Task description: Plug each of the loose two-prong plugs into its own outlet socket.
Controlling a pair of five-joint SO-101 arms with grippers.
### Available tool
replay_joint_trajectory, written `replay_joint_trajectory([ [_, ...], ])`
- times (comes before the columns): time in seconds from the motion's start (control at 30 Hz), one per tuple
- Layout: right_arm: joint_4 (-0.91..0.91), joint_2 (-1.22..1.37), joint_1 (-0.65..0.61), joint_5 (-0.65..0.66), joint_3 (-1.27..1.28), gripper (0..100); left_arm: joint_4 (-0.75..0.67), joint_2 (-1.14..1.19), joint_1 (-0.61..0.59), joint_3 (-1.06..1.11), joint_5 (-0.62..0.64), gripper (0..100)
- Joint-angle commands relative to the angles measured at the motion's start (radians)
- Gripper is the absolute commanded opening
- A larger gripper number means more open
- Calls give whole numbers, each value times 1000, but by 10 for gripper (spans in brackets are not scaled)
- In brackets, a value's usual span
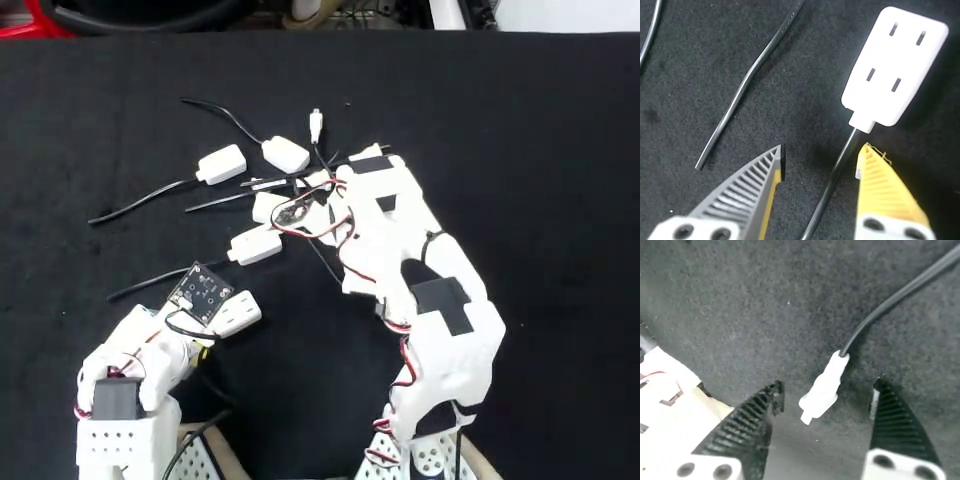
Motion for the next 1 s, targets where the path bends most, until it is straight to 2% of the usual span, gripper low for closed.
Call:
replay_joint_trajectory([
  [0.0,11,-2,5,9,-41,279,6,2,1,8,-6,238],
  [0.2,-31,140,11,9,-44,267,8,2,1,8,-6,238],
  [0.43,-40,203,17,6,-68,70,8,2,1,8,-6,238],
  [0.5,-40,209,17,6,-64,41,8,2,1,8,-6,238],
  [0.57,-40,209,17,6,-61,51,8,2,1,8,-6,238],
  [0.73,-49,209,17,5,-13,189,8,2,1,8,-6,238],
  [0.83,-55,209,26,5,-8,166,8,2,1,8,-6,238],
  [0.97,-55,209,54,5,-12,83,8,2,1,8,-6,238],
])
